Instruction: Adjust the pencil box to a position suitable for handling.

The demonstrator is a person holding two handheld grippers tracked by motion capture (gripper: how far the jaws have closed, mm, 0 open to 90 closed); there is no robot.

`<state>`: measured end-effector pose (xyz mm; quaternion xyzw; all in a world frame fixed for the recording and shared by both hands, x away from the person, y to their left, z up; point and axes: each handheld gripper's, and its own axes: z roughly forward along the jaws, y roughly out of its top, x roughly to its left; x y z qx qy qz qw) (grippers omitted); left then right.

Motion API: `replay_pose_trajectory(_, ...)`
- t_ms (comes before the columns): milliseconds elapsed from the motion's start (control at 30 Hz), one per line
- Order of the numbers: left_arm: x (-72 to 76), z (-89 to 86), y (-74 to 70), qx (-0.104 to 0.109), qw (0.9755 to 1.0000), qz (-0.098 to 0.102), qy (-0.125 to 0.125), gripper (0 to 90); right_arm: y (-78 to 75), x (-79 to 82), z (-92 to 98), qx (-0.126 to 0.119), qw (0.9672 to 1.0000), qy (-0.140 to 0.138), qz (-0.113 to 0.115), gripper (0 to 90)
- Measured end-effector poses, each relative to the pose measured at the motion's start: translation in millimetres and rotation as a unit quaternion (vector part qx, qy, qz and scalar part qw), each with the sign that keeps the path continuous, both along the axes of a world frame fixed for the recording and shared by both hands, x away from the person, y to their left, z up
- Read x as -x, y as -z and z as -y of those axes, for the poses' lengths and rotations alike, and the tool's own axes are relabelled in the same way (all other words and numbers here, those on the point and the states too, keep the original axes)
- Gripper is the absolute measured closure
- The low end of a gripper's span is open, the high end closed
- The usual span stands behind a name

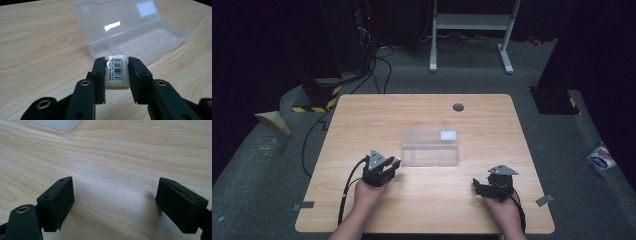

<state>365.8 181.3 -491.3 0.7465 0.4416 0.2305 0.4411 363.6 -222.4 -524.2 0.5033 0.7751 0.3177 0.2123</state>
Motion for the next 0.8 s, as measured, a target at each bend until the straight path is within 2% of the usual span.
replay_pose_trajectory(467, -5.7, 8.0, 2.0, 0.006, 0.9999, -0.01, -0.001, 68.0, 0.0, 0.0, 0.1, 0.0, 1.0, 0.0, 0.0, 14.8)
replay_pose_trajectory(633, -10.2, 14.5, -3.7, 0.0, 1.0, -0.005, 0.004, 68.0, -0.1, 0.0, 0.2, 0.001, 1.0, 0.0, 0.0, 14.9)
replay_pose_trajectory(800, -17.0, 21.8, -7.0, 0.004, 1.0, -0.007, 0.005, 68.0, -0.1, 0.0, 0.2, 0.0, 1.0, 0.0, 0.0, 14.9)
